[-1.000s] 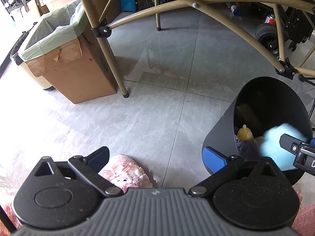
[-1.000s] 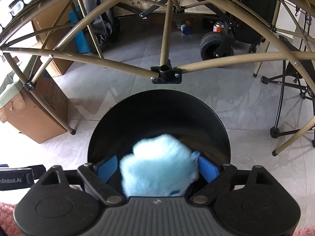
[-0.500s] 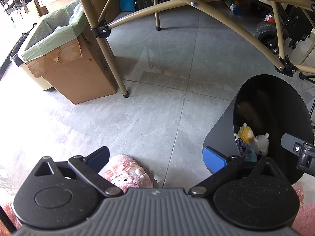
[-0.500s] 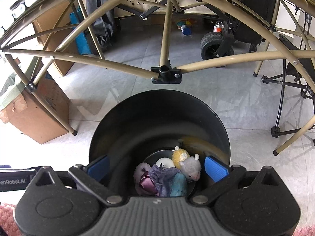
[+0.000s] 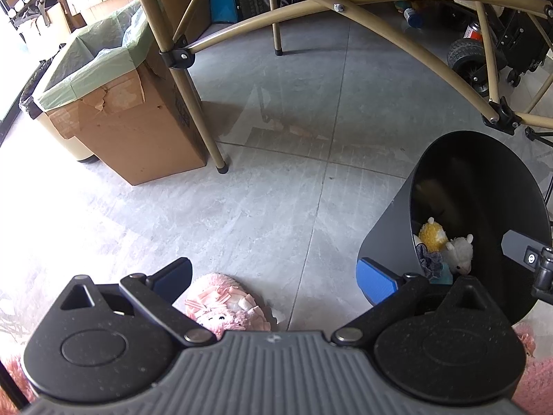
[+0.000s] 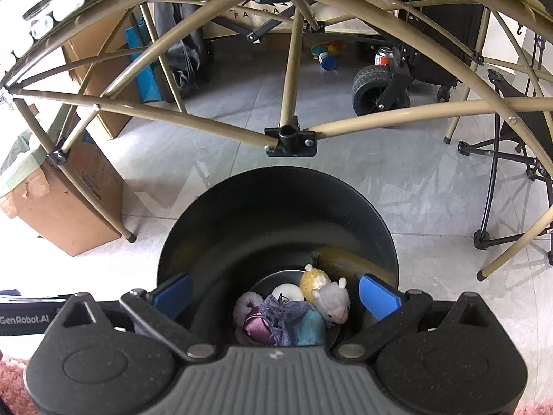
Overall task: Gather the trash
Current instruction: 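Raise both tools from the bin back toward the table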
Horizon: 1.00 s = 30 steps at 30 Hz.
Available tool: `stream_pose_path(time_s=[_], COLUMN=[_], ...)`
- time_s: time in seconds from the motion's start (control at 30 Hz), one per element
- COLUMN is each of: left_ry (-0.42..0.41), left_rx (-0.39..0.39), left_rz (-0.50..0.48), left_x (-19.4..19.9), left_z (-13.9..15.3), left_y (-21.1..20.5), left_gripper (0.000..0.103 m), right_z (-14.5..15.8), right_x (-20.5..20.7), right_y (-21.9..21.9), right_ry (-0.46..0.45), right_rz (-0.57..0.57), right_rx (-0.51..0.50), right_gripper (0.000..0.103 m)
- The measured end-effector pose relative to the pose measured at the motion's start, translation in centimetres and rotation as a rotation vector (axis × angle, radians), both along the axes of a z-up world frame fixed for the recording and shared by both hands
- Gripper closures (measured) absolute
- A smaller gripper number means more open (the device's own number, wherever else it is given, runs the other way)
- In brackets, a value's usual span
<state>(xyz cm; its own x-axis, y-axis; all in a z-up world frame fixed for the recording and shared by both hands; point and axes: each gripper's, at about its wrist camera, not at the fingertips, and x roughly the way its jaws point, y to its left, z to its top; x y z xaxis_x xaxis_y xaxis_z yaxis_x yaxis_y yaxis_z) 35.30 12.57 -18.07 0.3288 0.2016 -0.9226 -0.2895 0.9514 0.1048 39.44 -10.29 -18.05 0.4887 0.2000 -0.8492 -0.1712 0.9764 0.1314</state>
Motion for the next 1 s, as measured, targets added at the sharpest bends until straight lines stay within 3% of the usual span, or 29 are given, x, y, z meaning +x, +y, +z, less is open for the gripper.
stream_pose_path(time_s=[0.17,0.4,0.7,1.0], left_ry=[-0.020,-0.113,-0.321,-0.511], left_rx=[-0.006,-0.017,0.038,0.063], left_rz=[-0.005,0.017,0.020,-0.072], left_x=[-0.2,-0.8,-2.4,-3.4], left_z=[0.2,1.8,5.8,11.2], left_y=[-0.1,-0.4,-1.0,-3.2], left_gripper=[0.000,0.000,0.000,0.000], right_z=[0.5,2.7,7.7,13.9], right_x=[-0.3,-1.2,-3.1,-4.6], right_y=[-0.1,-0.8,-2.9,-6.1], right_ry=[-0.022,-0.097,-0.245,-0.443], right_rz=[0.014,0.018,0.032,0.017], right_rx=[0.007,0.026,0.077,0.108], right_gripper=[0.000,0.000,0.000,0.000])
